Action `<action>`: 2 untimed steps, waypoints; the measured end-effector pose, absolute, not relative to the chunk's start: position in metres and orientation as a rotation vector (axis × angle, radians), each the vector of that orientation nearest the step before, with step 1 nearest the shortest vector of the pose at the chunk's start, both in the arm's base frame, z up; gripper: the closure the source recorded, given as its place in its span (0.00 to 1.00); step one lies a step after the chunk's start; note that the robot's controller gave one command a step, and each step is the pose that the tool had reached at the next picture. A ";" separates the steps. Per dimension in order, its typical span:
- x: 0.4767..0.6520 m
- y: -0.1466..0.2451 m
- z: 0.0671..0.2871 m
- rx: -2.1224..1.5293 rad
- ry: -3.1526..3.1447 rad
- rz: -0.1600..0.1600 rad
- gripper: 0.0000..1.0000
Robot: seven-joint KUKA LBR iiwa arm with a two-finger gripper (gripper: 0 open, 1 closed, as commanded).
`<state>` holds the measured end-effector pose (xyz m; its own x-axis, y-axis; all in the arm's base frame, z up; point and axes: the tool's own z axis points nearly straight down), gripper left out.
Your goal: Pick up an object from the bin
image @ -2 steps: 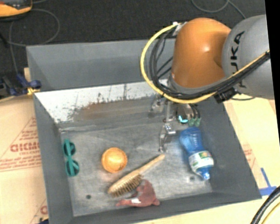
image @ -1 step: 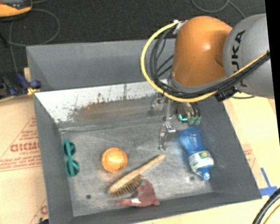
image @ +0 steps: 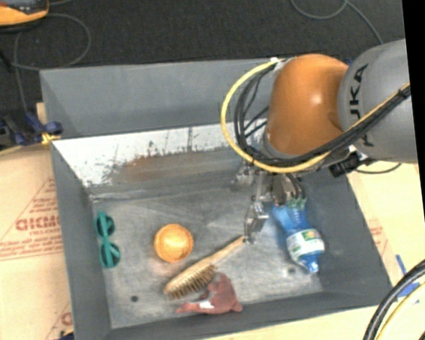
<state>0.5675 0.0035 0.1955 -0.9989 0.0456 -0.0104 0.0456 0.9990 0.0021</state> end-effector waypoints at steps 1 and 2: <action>0.545 -0.006 0.164 0.009 3.141 -0.002 0.00; 0.562 -0.005 0.074 -0.162 3.133 0.003 1.00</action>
Offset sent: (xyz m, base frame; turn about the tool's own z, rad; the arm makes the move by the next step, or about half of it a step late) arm -0.0078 -0.0079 -0.1255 -0.1481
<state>0.5622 -0.0046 0.0736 -0.9947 -0.1029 -0.0050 -0.1030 0.9947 0.0016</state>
